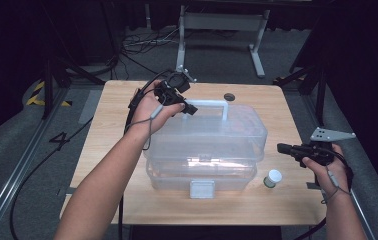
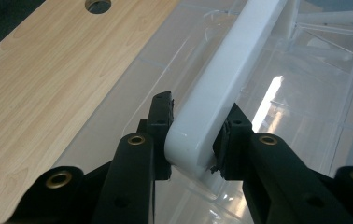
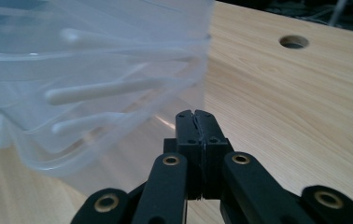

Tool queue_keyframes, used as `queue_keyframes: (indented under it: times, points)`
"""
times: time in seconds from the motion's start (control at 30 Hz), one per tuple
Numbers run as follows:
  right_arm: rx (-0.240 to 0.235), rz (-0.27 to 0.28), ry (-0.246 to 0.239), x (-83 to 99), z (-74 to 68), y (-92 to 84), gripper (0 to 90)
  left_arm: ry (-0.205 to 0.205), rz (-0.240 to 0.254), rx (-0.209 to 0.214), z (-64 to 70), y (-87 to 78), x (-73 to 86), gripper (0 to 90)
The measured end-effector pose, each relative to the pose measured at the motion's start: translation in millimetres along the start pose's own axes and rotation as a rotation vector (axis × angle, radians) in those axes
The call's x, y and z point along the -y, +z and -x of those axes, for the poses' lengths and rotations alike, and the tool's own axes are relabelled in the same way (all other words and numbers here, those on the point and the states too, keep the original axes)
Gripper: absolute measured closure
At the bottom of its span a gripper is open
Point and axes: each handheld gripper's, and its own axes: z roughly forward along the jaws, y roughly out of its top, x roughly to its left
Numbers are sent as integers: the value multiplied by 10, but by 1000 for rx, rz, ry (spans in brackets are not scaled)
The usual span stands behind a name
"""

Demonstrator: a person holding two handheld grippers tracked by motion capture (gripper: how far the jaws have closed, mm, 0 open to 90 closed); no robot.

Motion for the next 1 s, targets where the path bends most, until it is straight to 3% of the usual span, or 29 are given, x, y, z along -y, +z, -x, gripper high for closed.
queue_keyframes:
  times: [0.13,0.4,0.6,1.0]
  points:
    - [-90,46,-32,-50,-78,-33,896,-5,2,7,-20,1,-6,716]
    - [-184,44,-109,-134,-268,-3,896,-7,-1,13,-41,-2,-20,713]
    - [-232,40,-145,-167,-371,53,896,-9,4,17,-50,-8,-16,709]
    - [-303,33,-146,-146,-446,197,896,-10,8,22,-54,-19,-4,706]
